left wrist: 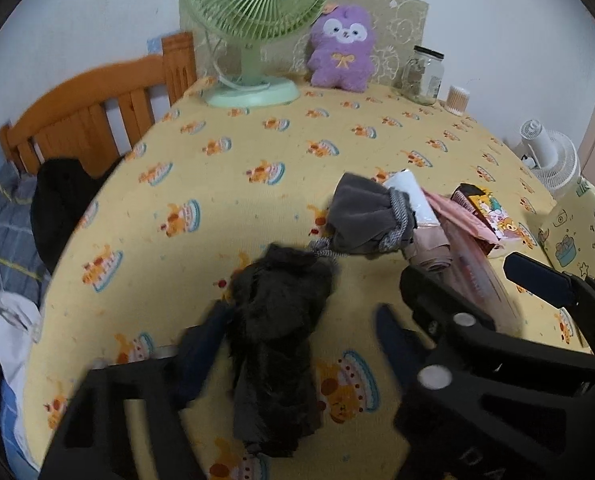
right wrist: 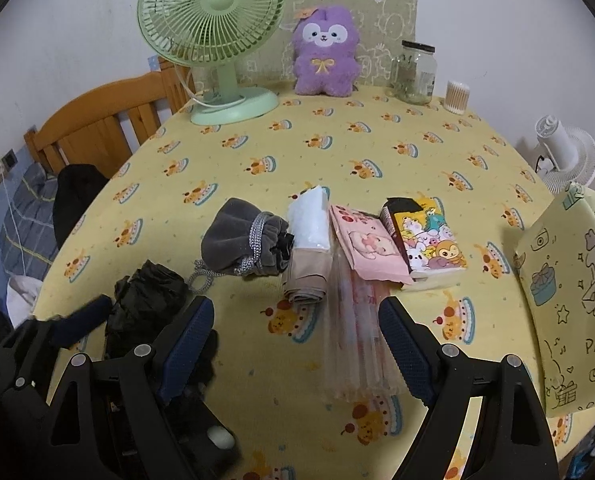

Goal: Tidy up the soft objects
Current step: 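Grasp the black plastic bag with the left tool while the right tool grasps the clear straw bundle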

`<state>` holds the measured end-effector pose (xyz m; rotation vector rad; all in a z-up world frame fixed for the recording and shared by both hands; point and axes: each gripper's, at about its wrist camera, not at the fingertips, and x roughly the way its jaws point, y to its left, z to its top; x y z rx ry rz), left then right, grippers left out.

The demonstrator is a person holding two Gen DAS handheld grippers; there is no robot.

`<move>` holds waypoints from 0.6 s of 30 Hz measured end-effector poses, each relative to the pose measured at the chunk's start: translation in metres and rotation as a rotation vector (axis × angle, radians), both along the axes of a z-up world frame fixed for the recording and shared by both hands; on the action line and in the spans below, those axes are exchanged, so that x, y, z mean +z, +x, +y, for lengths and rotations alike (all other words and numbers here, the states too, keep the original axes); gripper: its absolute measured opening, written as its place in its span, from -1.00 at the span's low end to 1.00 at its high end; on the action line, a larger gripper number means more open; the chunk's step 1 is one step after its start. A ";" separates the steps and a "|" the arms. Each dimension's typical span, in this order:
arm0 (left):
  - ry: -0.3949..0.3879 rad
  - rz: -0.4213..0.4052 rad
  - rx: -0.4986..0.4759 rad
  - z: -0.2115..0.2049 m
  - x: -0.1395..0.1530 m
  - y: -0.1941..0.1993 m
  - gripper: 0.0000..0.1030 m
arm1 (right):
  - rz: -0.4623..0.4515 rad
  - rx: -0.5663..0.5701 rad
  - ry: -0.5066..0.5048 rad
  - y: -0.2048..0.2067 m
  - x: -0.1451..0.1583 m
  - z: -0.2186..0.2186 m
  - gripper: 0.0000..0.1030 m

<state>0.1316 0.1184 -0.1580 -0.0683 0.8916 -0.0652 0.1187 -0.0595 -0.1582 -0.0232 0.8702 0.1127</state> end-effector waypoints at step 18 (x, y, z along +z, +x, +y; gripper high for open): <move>0.010 0.016 -0.055 -0.035 -0.003 0.000 -0.54 | 0.070 -0.014 -0.005 0.013 -0.017 -0.026 0.25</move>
